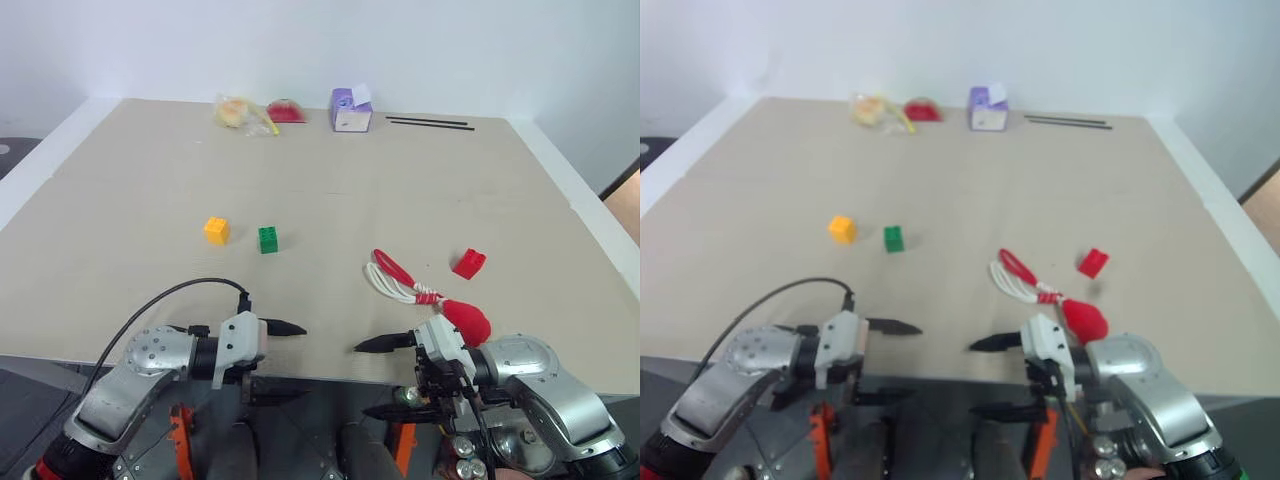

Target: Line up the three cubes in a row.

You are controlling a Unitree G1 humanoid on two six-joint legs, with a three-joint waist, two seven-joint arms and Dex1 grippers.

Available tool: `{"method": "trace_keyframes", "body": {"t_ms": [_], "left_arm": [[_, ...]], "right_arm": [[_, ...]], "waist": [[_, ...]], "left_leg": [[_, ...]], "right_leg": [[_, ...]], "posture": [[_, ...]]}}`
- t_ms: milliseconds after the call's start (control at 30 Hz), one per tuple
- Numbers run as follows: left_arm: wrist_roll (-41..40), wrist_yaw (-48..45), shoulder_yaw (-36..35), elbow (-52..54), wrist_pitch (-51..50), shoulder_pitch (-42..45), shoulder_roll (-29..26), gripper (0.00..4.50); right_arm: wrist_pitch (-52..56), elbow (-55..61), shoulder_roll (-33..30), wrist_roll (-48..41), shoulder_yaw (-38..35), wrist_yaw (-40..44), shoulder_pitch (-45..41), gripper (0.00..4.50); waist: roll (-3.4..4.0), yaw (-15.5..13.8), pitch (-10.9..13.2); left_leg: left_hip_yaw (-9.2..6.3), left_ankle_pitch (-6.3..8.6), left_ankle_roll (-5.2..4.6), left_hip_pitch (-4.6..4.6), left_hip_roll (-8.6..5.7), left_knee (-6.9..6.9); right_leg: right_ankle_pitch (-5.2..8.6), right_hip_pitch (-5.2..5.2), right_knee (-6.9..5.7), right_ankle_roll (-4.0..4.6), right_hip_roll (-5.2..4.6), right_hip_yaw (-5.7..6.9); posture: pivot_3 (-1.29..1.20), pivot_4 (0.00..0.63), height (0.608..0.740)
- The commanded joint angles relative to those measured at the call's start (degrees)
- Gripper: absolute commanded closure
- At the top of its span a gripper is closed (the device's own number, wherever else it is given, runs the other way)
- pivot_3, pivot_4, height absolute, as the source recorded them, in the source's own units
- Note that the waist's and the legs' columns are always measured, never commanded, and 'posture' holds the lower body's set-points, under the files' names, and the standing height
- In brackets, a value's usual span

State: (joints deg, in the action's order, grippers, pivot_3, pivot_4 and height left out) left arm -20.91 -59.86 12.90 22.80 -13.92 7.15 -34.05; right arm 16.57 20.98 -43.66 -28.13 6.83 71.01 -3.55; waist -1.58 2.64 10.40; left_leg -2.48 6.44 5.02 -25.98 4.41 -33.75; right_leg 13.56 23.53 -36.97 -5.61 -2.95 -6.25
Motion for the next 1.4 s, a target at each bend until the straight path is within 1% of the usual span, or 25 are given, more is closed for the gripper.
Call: {"method": "trace_keyframes", "body": {"t_ms": [33,133,200,267,333,433,467,600,800,900,933,1000,1067,1100,1133,1233,1267,1400], "left_arm": [[-1.37,5.40,-1.92,-1.03,-2.05,5.31,4.37,0.06],[-0.82,9.73,-2.25,-2.79,-3.41,9.57,8.56,0.06],[-0.34,12.96,-2.10,-3.89,-4.16,12.38,11.70,0.06],[0.05,15.20,-1.70,-4.64,-4.57,14.29,14.05,0.06],[0.42,16.26,-1.34,-5.17,-4.62,15.44,15.42,0.06],[0.87,16.85,-1.32,-6.28,-4.59,17.19,16.91,0.06],[0.86,16.87,-1.37,-6.53,-4.59,17.51,17.10,0.06],[-0.40,15.43,-1.20,-6.18,-5.77,17.84,16.73,0.06],[-1.01,15.11,-1.06,-4.39,-7.16,16.78,16.42,0.06],[-1.01,15.20,-0.95,-4.04,-7.56,16.73,16.47,0.00],[-1.01,15.20,-0.95,-4.00,-7.62,16.74,16.45,0.00],[-0.84,15.15,-0.88,-4.02,-7.57,16.89,16.38,0.00],[-0.75,15.18,-0.84,-4.08,-7.55,17.07,16.41,0.00],[-0.73,15.20,-0.84,-4.12,-7.55,17.17,16.44,0.00],[-0.71,15.25,-0.84,-4.18,-7.53,17.30,16.49,0.00],[-0.70,15.38,-1.00,-4.36,-7.38,17.64,16.59,0.00],[-0.69,15.42,-1.16,-4.48,-7.27,17.73,16.59,0.00],[-0.31,15.69,-1.65,-5.34,-6.70,18.05,16.55,0.00]], "right_arm": [[6.44,-1.13,-1.21,0.60,-1.87,-4.44,-8.72,0.00],[15.61,-4.40,-4.15,2.68,-2.53,-9.00,-17.78,0.00],[21.58,-8.45,-7.76,7.14,-1.69,-12.60,-23.52,0.00],[24.40,-11.32,-10.62,11.14,-0.10,-14.41,-26.58,0.00],[25.65,-12.66,-12.38,13.04,1.44,-13.98,-27.85,0.00],[26.78,-14.74,-13.76,14.77,4.19,-11.74,-29.68,0.00],[26.70,-15.35,-13.84,15.44,4.91,-11.32,-30.03,0.00],[28.12,-18.37,-13.57,17.70,8.22,-9.87,-31.21,0.00],[31.37,-20.80,-12.19,17.31,9.35,-8.55,-31.76,0.00],[31.42,-22.28,-11.44,18.25,9.85,-8.77,-32.04,0.83],[31.42,-22.75,-11.15,18.42,9.84,-8.85,-32.26,1.05],[31.40,-23.34,-10.76,18.65,9.82,-8.90,-32.62,1.92],[31.47,-23.42,-10.57,18.74,9.86,-8.86,-32.76,2.61],[31.50,-23.43,-10.51,18.80,9.86,-8.80,-32.79,2.86],[31.58,-23.43,-10.42,18.83,9.82,-8.77,-32.83,3.29],[31.90,-23.18,-10.18,18.69,9.56,-8.73,-32.91,4.31],[32.09,-23.00,-9.99,18.42,9.21,-8.74,-32.96,4.47],[33.00,-22.53,-8.54,15.98,5.37,-9.39,-33.82,4.47]], "waist": [[0.00,0.07,0.00],[0.00,0.06,0.01],[-0.15,-0.07,-0.08],[-0.06,-0.11,-0.04],[-0.04,-0.31,-0.03],[-0.03,-0.31,-0.04],[-0.02,-0.16,-0.05],[0.01,-0.10,-0.04],[0.01,-0.09,-0.04],[0.01,-0.07,-0.04],[0.01,-0.05,-0.04],[0.01,-0.05,-0.04],[0.01,-0.04,-0.04],[0.01,-0.04,-0.04],[0.01,-0.04,-0.04],[0.01,-0.05,-0.05],[0.01,-0.05,-0.05],[0.01,-0.05,-0.04]], "left_leg": [[0.00,0.00,0.00,-0.01,0.00,-0.01],[-0.03,-0.03,-0.04,-0.02,-0.01,-0.17],[-0.03,-0.04,-0.05,-0.01,-0.03,-0.26],[-0.06,-0.07,-0.15,-0.01,-0.02,-0.25],[-0.07,-0.10,-0.22,-0.38,-0.13,-0.24],[-0.09,-0.01,-0.30,-0.43,-0.14,-0.12],[-0.12,-0.01,-0.30,-0.43,-0.14,-0.01],[-0.15,-0.01,-0.31,-0.38,-0.13,0.24],[-0.15,-0.02,-0.30,-0.37,-0.14,0.10],[-0.15,-0.02,-0.29,-0.36,-0.14,-0.07],[-0.15,-0.02,-0.30,-0.34,-0.14,-0.13],[-0.15,-0.03,-0.30,-0.34,-0.14,-0.22],[-0.15,-0.05,-0.30,-0.34,-0.14,-0.29],[-0.14,-0.07,-0.31,-0.34,-0.14,-0.31],[-0.14,-0.08,-0.33,-0.34,-0.14,-0.33],[-0.14,-0.09,-0.34,-0.34,-0.14,-0.33],[-0.14,-0.10,-0.34,-0.34,-0.14,-0.33],[-0.14,-0.09,-0.34,-0.34,-0.14,-0.28]], "right_leg": [[-0.01,-0.04,0.00,0.01,0.01,0.00],[-0.05,-0.07,0.00,0.06,0.03,0.00],[-0.05,-0.07,0.00,0.07,0.01,0.00],[-0.02,-0.17,-0.01,0.02,0.03,0.03],[-0.01,0.00,-0.01,-0.07,0.00,-0.01],[0.06,0.03,-0.01,-0.23,0.02,-0.02],[0.14,0.03,-0.02,-0.34,0.05,-0.02],[0.20,0.04,-0.07,-0.31,0.09,-0.02],[0.34,-0.07,-0.07,-0.39,0.09,-0.01],[0.29,-0.13,-0.07,-0.37,0.08,-0.01],[0.25,-0.17,-0.07,-0.37,0.09,-0.01],[0.18,-0.19,-0.07,-0.35,0.08,-0.02],[0.14,-0.20,-0.07,-0.32,0.08,-0.02],[0.13,-0.20,-0.07,-0.31,0.08,-0.02],[0.12,-0.20,-0.07,-0.30,0.08,-0.02],[0.10,-0.21,-0.07,-0.30,0.08,-0.02],[0.10,-0.21,-0.07,-0.30,0.08,-0.02],[0.11,-0.20,-0.07,-0.33,0.08,-0.02]], "posture": [[0.00,0.150,0.740],[0.00,0.150,0.740],[0.00,0.150,0.740],[0.00,0.150,0.740],[0.00,0.150,0.740],[0.00,0.150,0.740],[0.00,0.150,0.740],[0.00,0.150,0.740],[0.00,0.150,0.740],[0.00,0.150,0.740],[0.00,0.150,0.740],[0.00,0.150,0.740],[0.00,0.150,0.740],[0.00,0.150,0.740],[0.00,0.150,0.740],[0.00,0.150,0.740],[0.00,0.150,0.740],[0.00,0.150,0.740]]}}
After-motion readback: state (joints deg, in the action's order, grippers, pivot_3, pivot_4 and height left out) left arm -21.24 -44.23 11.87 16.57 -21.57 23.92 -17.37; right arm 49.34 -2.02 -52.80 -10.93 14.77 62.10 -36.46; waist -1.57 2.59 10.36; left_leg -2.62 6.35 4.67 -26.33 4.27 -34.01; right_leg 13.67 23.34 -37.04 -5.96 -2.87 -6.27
